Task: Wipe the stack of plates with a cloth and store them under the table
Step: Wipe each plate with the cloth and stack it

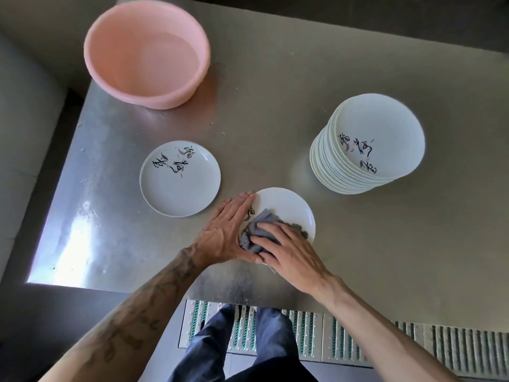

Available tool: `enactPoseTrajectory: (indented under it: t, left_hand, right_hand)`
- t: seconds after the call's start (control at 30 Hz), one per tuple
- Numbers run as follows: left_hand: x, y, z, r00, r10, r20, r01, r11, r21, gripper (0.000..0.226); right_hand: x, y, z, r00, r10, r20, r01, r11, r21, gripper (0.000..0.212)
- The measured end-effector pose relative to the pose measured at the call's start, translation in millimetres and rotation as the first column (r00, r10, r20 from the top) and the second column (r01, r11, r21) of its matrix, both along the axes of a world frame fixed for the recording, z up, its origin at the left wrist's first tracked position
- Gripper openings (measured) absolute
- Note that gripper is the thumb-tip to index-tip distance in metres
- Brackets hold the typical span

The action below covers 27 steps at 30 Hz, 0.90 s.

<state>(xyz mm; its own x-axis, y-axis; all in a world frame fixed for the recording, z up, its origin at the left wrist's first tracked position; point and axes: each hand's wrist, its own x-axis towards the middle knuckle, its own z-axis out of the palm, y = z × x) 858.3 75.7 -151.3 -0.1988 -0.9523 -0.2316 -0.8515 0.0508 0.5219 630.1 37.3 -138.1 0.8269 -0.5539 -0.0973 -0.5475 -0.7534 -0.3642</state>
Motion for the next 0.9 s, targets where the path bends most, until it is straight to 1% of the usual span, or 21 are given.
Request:
enactPoseTrajectory:
  t: [0.13, 0.23, 0.37, 0.47, 0.53, 0.57, 0.63, 0.73, 0.8, 0.9]
  left_hand:
    - [-0.1, -0.2, 0.6, 1.0, 0.007, -0.014, -0.007, 1.0, -0.011, 0.145]
    - [0.4, -0.7, 0.4, 1.0, 0.017, -0.025, -0.017, 1.0, 0.006, 0.147]
    - [-0.3, -0.5, 0.9, 1.0, 0.017, -0.023, -0.017, 1.0, 0.011, 0.148]
    - [-0.6, -1.1, 1.6, 1.0, 0.02, -0.007, -0.02, 1.0, -0.01, 0.149]
    - [-1.0, -0.4, 2.8, 1.0, 0.019, -0.013, -0.019, 1.0, -0.009, 0.149]
    - [-0.5, -0.7, 2.7, 1.0, 0.02, -0.019, -0.02, 1.0, -0.007, 0.149]
    - [-0.4, -0.8, 2.8, 0.999, 0.012, -0.029, -0.012, 1.0, 0.006, 0.149]
    - [-1.2, -0.4, 3.3, 0.999, 0.021, -0.041, -0.02, 1.0, 0.012, 0.148]
    - [-0.6, -0.9, 2.8, 0.998, 0.027, -0.051, -0.026, 1.0, 0.015, 0.147]
    - [-0.9, -0.8, 2.0, 0.999, 0.029, -0.04, -0.029, 1.0, -0.002, 0.147]
  right_hand:
    - [17.5, -21.6, 0.1, 0.985, -0.173, -0.021, 0.172, 0.984, -0.036, 0.049]
    - [4.3, -32.4, 6.8, 0.947, -0.318, -0.052, 0.313, 0.946, -0.081, 0.048]
    - [-28.6, 8.2, 16.0, 0.893, -0.444, -0.068, 0.438, 0.894, -0.091, 0.043]
    - [-22.1, 46.5, 17.7, 0.914, -0.406, -0.031, 0.406, 0.914, -0.008, 0.038]
    - [-16.2, 51.7, 18.9, 0.94, -0.341, 0.003, 0.341, 0.939, 0.035, 0.035]
    - [-16.6, 48.6, 19.5, 0.942, -0.336, 0.002, 0.336, 0.941, 0.04, 0.035]
    - [-25.2, 39.2, 20.7, 0.918, -0.397, -0.028, 0.397, 0.918, 0.009, 0.036]
    - [-28.1, 15.5, 20.5, 0.855, -0.514, -0.065, 0.51, 0.857, -0.068, 0.042]
    - [-9.6, -4.3, 17.7, 0.85, -0.522, -0.066, 0.516, 0.852, -0.091, 0.045]
    - [29.6, -21.1, 13.0, 0.877, -0.48, 0.005, 0.48, 0.877, -0.016, 0.046]
